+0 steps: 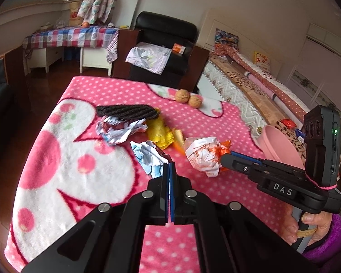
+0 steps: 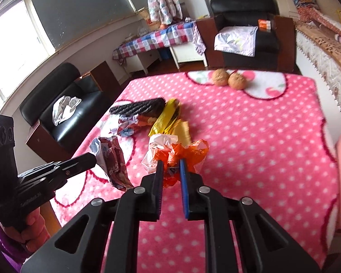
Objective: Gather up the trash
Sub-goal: 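Grasp the orange-and-white wrapper with the right tool while the left tool grasps a foil wrapper, then carry both wrappers into the pink bucket and open both tools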
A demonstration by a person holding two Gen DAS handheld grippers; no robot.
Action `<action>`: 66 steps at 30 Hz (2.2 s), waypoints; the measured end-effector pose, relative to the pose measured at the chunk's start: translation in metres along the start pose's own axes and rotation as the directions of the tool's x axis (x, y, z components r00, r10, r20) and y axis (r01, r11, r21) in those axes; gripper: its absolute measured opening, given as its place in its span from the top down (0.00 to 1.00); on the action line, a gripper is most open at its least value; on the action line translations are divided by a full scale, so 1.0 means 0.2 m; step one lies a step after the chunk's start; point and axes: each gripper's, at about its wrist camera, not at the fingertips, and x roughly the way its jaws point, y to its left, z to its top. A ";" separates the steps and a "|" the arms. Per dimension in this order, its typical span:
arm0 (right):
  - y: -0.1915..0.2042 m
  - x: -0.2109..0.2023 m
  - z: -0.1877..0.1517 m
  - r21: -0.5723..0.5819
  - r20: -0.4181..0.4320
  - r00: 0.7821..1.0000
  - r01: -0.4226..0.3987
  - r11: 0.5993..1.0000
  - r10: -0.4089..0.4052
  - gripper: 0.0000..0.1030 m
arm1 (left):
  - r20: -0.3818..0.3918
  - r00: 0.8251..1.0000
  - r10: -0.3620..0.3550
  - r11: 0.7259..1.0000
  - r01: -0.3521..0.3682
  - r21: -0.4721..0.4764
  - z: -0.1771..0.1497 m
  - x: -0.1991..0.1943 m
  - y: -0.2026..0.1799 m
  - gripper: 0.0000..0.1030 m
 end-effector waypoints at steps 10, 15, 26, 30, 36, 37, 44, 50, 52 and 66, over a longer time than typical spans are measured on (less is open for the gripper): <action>-0.16 -0.24 -0.01 0.068 0.099 0.991 0.083 0.994 -0.089 0.86 | 0.023 0.996 -0.082 0.993 0.080 0.091 0.08 0.01 -0.25 1.00; -0.28 -0.34 -0.03 0.131 0.133 0.982 0.121 0.984 -0.138 0.86 | 0.016 0.994 -0.111 0.987 0.109 0.122 0.11 0.06 -0.37 1.00; -0.53 -0.53 -0.07 0.240 0.201 0.952 0.182 0.954 -0.232 0.86 | 0.002 0.984 -0.180 0.957 0.175 0.230 0.19 0.16 -0.69 1.00; -0.60 -0.58 -0.09 0.273 0.215 0.941 0.199 0.941 -0.262 0.86 | 0.000 0.980 -0.201 0.946 0.194 0.259 0.22 0.18 -0.78 1.00; -0.73 -0.67 -0.12 0.328 0.230 0.920 0.232 0.916 -0.316 0.86 | -0.007 0.967 -0.254 0.920 0.244 0.306 0.26 0.24 -0.97 1.00; -0.75 -0.69 -0.13 0.336 0.232 0.916 0.239 0.911 -0.326 0.86 | -0.010 0.965 -0.263 0.915 0.253 0.314 0.26 0.25 -1.01 1.00; -0.86 -0.75 -0.15 0.383 0.235 0.895 0.274 0.882 -0.380 0.86 | -0.029 0.952 -0.305 0.884 0.295 0.364 0.27 0.33 -1.20 1.00; -0.94 -0.76 -0.17 0.409 0.221 0.885 0.297 0.863 -0.410 0.86 | -0.059 0.946 -0.319 0.867 0.317 0.384 0.27 0.43 -1.34 1.00; -0.97 -0.76 -0.18 0.419 0.215 0.884 0.300 0.857 -0.415 0.86 | -0.072 0.944 -0.323 0.863 0.325 0.388 0.27 0.47 -1.38 1.00; -1.08 -0.73 -0.22 0.457 0.175 0.887 0.311 0.833 -0.427 0.86 | -0.145 0.936 -0.321 0.854 0.353 0.383 0.24 0.64 -1.47 1.00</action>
